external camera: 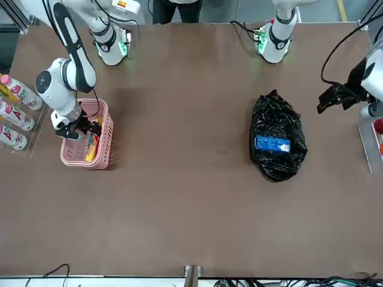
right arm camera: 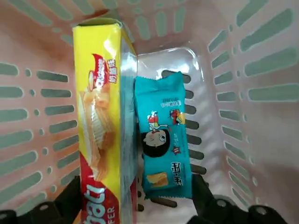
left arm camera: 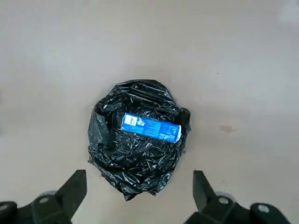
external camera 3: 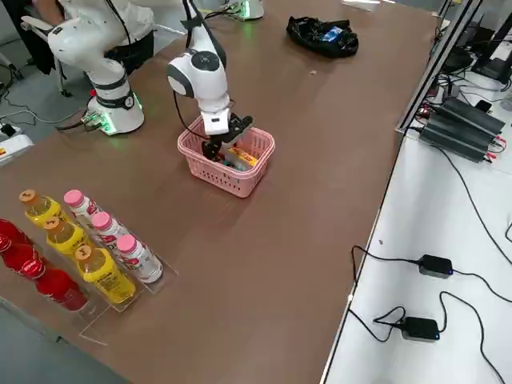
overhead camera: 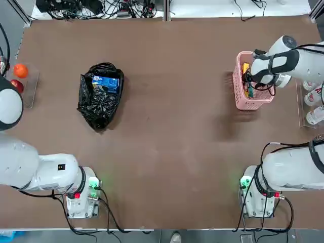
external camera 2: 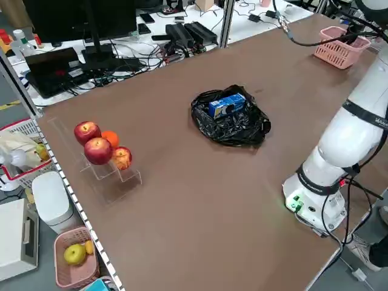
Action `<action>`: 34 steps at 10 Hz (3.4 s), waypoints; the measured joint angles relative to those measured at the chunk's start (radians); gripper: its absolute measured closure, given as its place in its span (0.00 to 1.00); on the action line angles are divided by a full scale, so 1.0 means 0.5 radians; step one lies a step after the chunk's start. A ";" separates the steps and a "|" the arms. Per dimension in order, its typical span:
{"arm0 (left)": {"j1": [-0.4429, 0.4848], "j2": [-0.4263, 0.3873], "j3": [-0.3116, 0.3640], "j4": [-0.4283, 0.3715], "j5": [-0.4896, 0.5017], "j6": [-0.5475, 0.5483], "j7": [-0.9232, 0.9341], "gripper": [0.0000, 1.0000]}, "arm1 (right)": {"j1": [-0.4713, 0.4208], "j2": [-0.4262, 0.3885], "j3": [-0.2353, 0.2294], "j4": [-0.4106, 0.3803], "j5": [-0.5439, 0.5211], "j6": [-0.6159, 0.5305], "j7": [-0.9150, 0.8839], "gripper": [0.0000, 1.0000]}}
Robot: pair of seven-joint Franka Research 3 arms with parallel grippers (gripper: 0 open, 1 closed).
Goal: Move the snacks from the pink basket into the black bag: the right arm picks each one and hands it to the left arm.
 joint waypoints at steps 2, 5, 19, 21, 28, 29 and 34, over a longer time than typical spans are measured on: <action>-0.002 -0.008 -0.001 0.060 0.000 -0.005 0.000 0.00 | 0.001 0.011 0.005 0.015 0.000 0.004 0.000 0.00; -0.001 -0.007 0.001 0.066 0.034 -0.006 0.005 0.00 | 0.013 0.011 0.016 0.046 0.004 0.002 0.000 0.01; -0.021 -0.011 -0.236 0.078 0.096 -0.158 0.010 0.00 | 0.022 0.117 0.019 0.166 0.004 -0.001 0.000 0.24; -0.024 -0.011 -0.265 0.079 0.096 -0.158 0.011 0.00 | 0.022 0.117 0.019 0.166 0.005 -0.001 0.000 0.32; -0.013 -0.011 -0.300 0.079 0.110 -0.158 0.004 0.00 | 0.022 0.146 0.019 0.166 0.005 0.023 0.000 0.37; -0.014 -0.011 -0.300 0.078 0.112 -0.158 0.004 0.00 | 0.022 0.151 0.019 0.167 0.005 0.028 0.000 0.39; -0.018 -0.010 -0.301 0.078 0.131 -0.159 0.004 0.00 | 0.022 0.154 0.019 0.170 0.005 0.029 0.000 0.54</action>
